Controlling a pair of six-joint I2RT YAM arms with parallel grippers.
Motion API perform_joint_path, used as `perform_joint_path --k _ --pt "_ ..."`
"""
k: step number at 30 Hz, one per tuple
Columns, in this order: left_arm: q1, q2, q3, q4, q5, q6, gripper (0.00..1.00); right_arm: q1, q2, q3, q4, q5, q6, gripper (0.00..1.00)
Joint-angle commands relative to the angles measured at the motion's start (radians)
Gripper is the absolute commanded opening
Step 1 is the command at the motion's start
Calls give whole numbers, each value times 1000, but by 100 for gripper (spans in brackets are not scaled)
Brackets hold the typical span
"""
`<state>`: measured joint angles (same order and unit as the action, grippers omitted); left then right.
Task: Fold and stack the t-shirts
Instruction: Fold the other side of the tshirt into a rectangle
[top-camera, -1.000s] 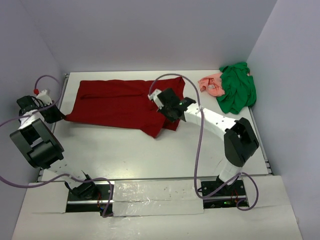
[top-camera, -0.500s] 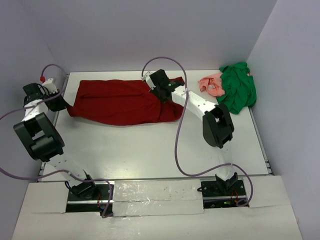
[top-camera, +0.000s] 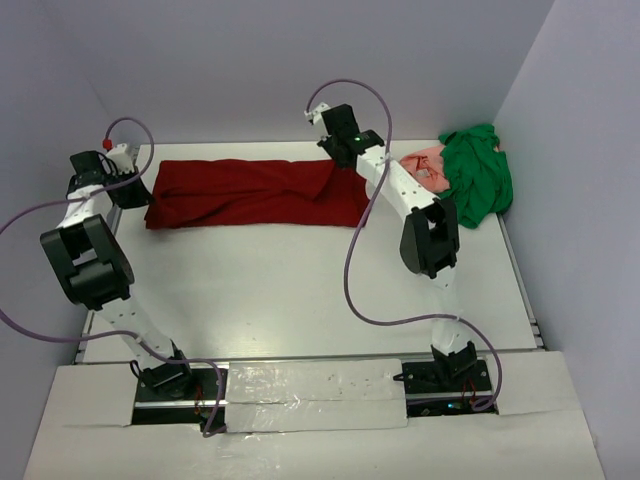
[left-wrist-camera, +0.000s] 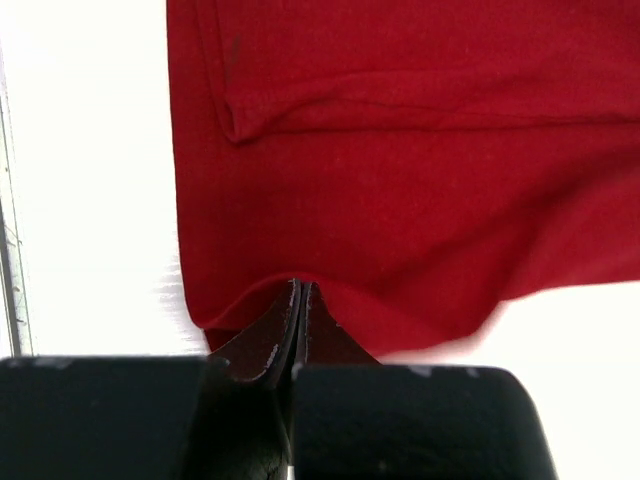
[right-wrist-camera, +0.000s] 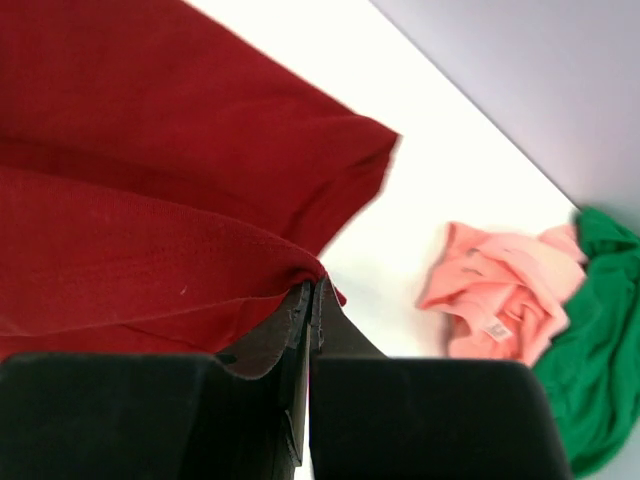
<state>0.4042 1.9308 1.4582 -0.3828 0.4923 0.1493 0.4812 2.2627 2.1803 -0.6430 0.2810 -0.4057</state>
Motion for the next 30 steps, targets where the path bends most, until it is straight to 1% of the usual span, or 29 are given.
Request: perform_joint_path --k 1,9,14,15,16,17,18,19,20,21,22,26,28,29,30 --pt "-13 10 63 -1 -12 -17 0 -19 11 50 -10 47 -12 0" --pt "-41 30 88 7 -47 -25 0 -73 -28 -20 11 30 -7 0" --pt "-54 62 113 19 -67 -30 1 -81 -26 -47 19 7 -10 0" --pt "-59 66 113 25 -73 -31 6 -81 -25 -50 19 3 -7 0" --pt "-61 69 113 33 -80 -31 8 -81 -22 -53 20 -3 -1 0" --pt "-62 77 114 51 -87 -34 14 -81 -23 -62 20 -11 -1 0" --pt "-64 80 114 64 -96 -39 43 -79 -25 -69 26 -19 -1 2" --pt "-65 83 113 79 -115 -43 51 -81 -31 -80 37 -31 4 22" --pt "-67 88 111 103 -124 -45 57 -79 -32 -103 46 -35 2 33" --pt "-68 88 107 123 -139 -50 63 -78 -35 -111 61 -40 1 41" --pt "-70 85 100 143 -168 -54 64 -75 -40 -120 74 -45 -1 43" --pt "-73 50 27 274 -227 -65 67 -67 -37 -151 124 -37 10 49" --pt "-76 31 -5 358 -274 -98 67 -66 -40 -160 155 -29 33 53" --pt "-74 8 -48 392 -312 -108 67 -62 -43 -174 166 -26 39 54" --pt "-74 -6 -71 466 -328 -116 67 -59 -46 -183 180 -26 42 54"
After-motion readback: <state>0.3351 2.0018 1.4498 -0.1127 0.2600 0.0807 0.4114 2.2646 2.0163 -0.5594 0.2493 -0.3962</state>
